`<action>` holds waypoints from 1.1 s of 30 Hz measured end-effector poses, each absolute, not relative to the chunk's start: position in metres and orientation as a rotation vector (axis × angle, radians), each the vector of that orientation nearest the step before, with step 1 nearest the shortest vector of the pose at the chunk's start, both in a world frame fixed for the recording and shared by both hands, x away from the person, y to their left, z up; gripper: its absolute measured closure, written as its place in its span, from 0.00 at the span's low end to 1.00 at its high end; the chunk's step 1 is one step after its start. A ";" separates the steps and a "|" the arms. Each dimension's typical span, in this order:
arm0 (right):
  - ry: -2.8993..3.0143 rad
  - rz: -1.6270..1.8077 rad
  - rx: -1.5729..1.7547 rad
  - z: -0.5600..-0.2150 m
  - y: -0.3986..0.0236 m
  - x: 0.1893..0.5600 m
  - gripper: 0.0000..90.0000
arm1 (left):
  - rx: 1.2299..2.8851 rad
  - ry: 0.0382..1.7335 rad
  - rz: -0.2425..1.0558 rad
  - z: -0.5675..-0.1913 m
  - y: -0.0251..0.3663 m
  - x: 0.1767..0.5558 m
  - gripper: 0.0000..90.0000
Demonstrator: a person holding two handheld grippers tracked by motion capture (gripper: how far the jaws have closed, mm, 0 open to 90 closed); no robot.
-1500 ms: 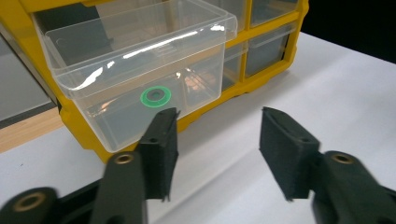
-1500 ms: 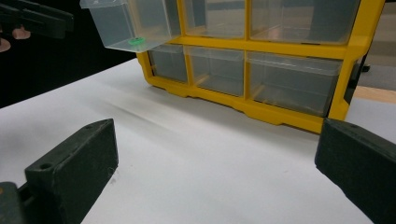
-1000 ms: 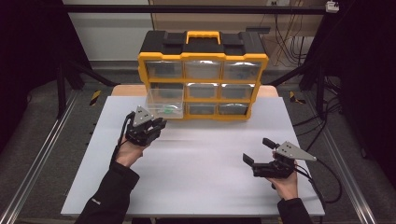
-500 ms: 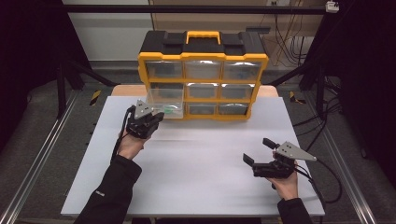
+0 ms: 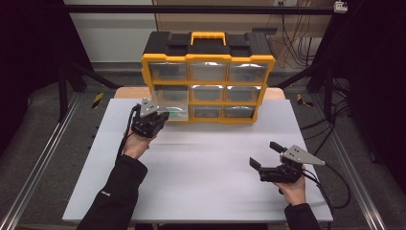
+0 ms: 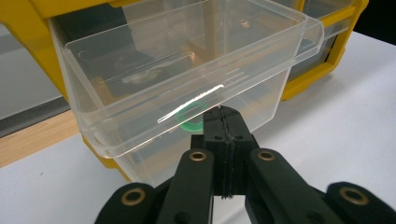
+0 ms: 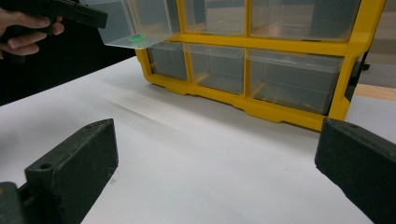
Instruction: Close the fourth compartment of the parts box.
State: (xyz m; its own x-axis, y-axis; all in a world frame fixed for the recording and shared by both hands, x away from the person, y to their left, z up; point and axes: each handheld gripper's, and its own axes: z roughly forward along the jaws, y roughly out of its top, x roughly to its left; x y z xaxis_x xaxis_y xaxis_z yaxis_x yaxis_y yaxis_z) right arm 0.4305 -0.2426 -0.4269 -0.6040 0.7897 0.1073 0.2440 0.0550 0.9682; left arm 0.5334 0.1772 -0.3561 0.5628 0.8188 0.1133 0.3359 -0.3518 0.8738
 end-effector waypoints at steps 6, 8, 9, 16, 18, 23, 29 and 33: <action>1.882 1.576 1.037 -0.427 -0.242 0.430 0.00 | 1.918 0.939 0.709 -0.355 0.177 0.538 0.99; 1.882 1.575 1.037 -0.427 -0.242 0.430 0.00 | 1.915 0.941 0.711 -0.355 0.177 0.539 0.99; 1.882 1.574 1.037 -0.427 -0.242 0.430 0.00 | 1.913 0.941 0.710 -0.355 0.177 0.540 0.99; 1.886 1.573 1.028 -0.427 -0.242 0.431 0.00 | 1.909 0.940 0.715 -0.354 0.177 0.547 0.99; 1.882 1.575 1.036 -0.427 -0.242 0.430 0.00 | 1.907 0.941 0.715 -0.353 0.177 0.549 0.99; 1.885 1.570 1.027 -0.428 -0.242 0.431 0.00 | 1.916 0.937 0.724 -0.349 0.175 0.555 0.99; 1.887 1.565 1.033 -0.428 -0.242 0.431 0.00 | 1.912 0.937 0.736 -0.348 0.172 0.561 0.99; 1.887 1.568 1.036 -0.428 -0.242 0.431 0.00 | 1.919 0.936 0.731 -0.348 0.173 0.566 0.99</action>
